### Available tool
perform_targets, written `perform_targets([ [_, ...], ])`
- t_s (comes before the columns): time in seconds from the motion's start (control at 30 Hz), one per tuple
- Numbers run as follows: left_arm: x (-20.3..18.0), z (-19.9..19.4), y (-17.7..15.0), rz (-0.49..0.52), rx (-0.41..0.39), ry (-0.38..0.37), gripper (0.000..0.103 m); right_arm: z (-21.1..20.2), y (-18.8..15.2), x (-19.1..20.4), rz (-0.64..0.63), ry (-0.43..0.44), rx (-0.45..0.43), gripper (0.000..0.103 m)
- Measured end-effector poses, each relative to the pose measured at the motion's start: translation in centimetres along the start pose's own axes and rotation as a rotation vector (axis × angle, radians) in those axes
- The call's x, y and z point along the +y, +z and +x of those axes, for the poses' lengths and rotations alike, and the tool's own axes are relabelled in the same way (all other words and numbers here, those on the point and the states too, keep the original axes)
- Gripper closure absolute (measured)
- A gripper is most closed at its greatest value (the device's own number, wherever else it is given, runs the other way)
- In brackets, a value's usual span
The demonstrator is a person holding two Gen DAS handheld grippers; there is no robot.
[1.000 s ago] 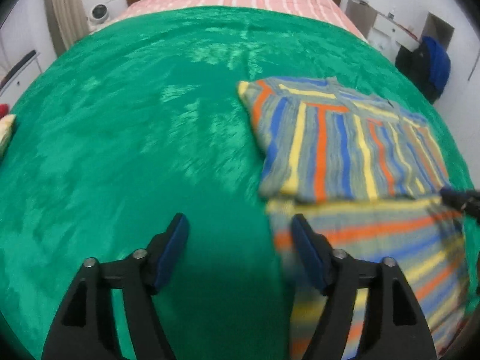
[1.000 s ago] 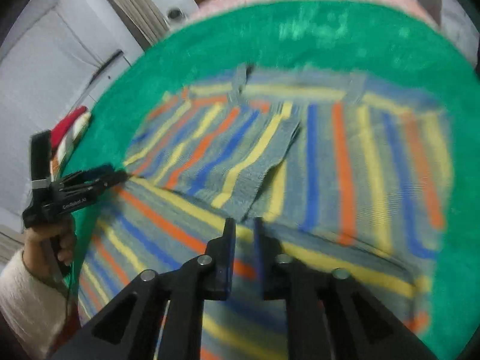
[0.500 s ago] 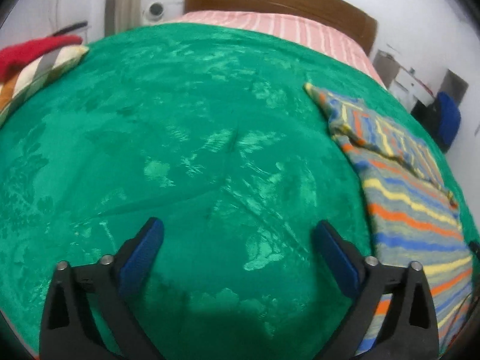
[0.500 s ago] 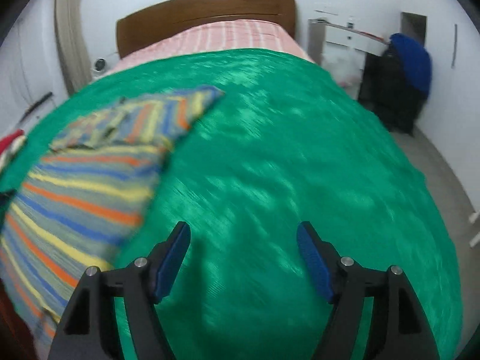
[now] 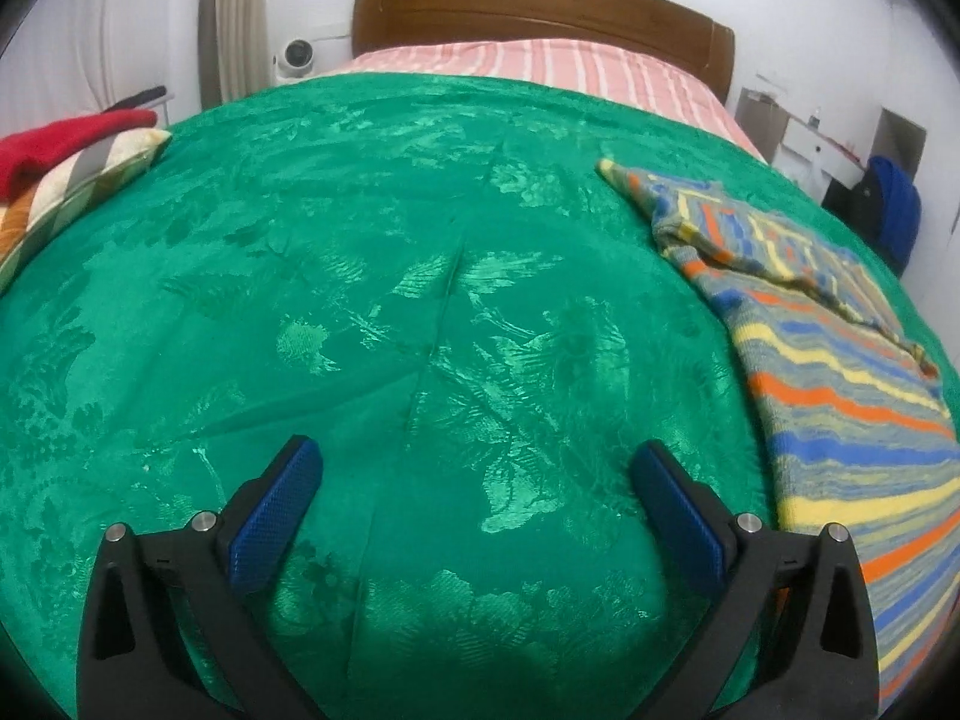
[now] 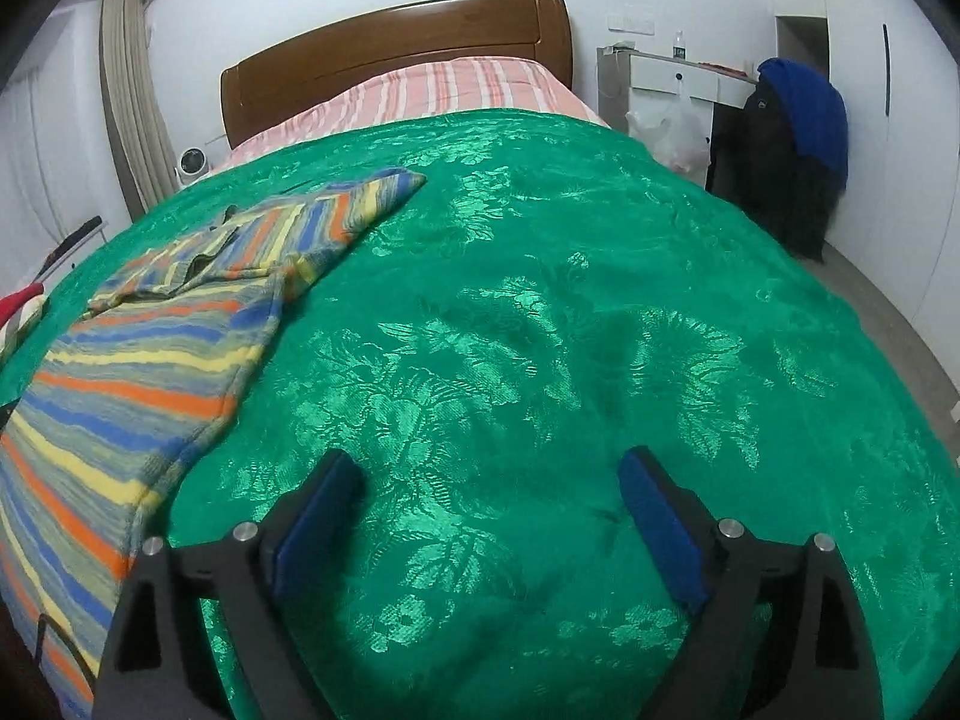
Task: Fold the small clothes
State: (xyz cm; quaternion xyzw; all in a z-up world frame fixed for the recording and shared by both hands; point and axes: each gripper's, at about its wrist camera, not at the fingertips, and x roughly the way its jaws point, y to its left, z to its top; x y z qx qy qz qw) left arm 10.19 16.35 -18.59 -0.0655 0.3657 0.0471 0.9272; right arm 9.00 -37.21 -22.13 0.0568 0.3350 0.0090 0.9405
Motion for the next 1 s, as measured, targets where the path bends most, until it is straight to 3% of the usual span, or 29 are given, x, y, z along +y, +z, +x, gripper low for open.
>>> perform_targets([
  [1.0, -0.09, 0.07, -0.10, 0.008, -0.003, 0.007, 0.000, 0.07, 0.08, 0.12, -0.004, -0.001, 0.003, 0.012],
])
